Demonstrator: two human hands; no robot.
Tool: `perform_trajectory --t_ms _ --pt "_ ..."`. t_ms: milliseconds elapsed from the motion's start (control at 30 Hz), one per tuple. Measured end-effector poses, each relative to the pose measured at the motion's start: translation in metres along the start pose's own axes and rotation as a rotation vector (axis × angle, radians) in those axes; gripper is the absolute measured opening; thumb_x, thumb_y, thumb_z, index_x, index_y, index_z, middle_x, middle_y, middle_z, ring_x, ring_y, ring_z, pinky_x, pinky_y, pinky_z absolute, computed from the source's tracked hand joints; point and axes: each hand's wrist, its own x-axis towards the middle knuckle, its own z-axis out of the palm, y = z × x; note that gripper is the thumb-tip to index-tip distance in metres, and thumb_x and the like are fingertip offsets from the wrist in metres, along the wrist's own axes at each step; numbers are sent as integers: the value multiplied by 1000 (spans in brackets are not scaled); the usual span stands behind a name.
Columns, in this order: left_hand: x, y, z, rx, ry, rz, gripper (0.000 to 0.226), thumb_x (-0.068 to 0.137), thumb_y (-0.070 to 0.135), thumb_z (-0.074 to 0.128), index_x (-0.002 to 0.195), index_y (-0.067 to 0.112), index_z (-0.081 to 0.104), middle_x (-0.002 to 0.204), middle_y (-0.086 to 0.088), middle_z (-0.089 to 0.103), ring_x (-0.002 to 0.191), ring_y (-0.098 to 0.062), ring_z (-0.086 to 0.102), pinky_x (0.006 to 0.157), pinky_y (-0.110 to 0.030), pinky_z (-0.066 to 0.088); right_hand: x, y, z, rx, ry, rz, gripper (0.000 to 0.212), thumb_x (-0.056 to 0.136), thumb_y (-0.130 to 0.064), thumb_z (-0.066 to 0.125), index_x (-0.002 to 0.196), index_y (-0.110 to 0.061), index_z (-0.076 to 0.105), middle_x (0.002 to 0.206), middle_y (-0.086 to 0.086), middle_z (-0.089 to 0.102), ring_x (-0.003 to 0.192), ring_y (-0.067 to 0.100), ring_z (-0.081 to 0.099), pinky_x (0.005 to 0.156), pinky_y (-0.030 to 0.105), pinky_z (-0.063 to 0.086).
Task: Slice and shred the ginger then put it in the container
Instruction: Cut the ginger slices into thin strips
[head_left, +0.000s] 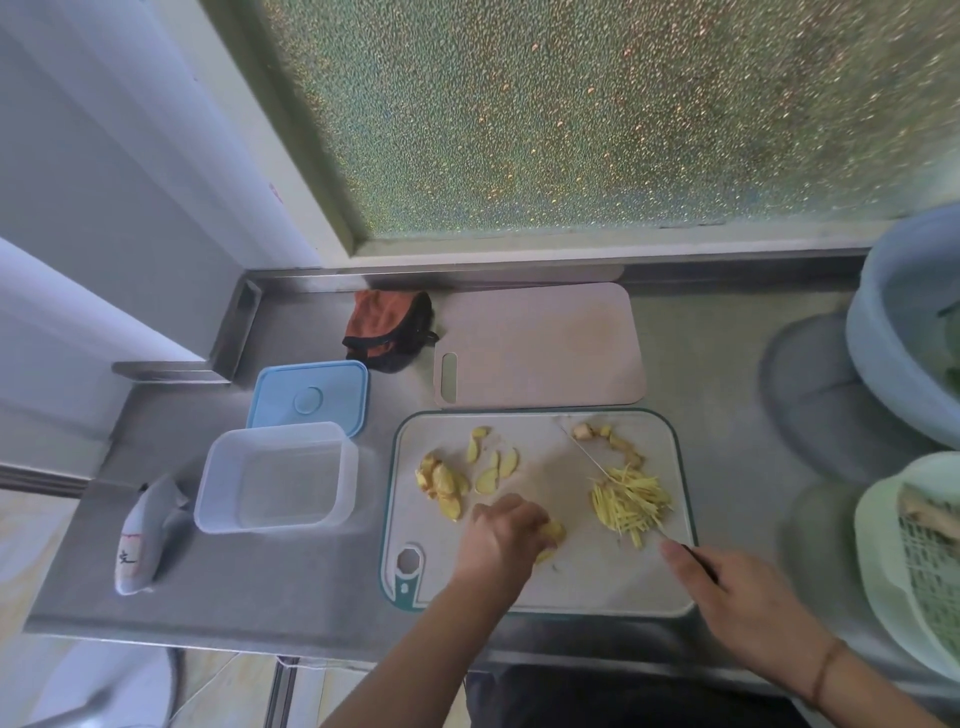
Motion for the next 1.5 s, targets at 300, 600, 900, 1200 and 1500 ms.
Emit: perform_trajectory --t_ms 300,600,900,1200,1500 --pt "0 -3 -13 166 249 -31 9 78 13 82 83 15 76 82 1 71 73 -25 66 69 -38 55 -3 -4 -2 51 -26 14 54 78 -65 30 52 -17 32 40 -10 41 45 7 42 52 21 35" --pt "28 -21 -30 398 191 -205 35 55 1 94 79 19 76 73 5 69 75 -29 59 67 -40 41 -4 -7 -3 9 -17 21 53 85 -59 33 54 -16 34 46 -1 35 42 8 38 53 21 35" --pt "20 12 -43 -174 -235 -95 17 90 7 73 104 15 73 85 10 69 82 -4 66 75 -13 52 -2 -1 -3 -18 -37 51 53 83 -62 28 58 -16 37 51 0 40 48 10 38 56 21 37" --pt "18 18 -18 -88 -211 -138 18 92 5 68 105 15 75 88 9 65 82 -9 63 76 -18 51 -1 -2 -4 -38 -61 66 57 79 -66 24 58 -15 40 51 0 43 47 10 41 55 19 38" --pt "-8 26 -9 -57 -116 -188 21 90 21 73 111 19 72 102 7 63 82 -9 58 77 -13 46 1 6 6 63 -128 88 51 91 -57 34 61 -16 43 55 -2 42 49 8 39 51 21 34"
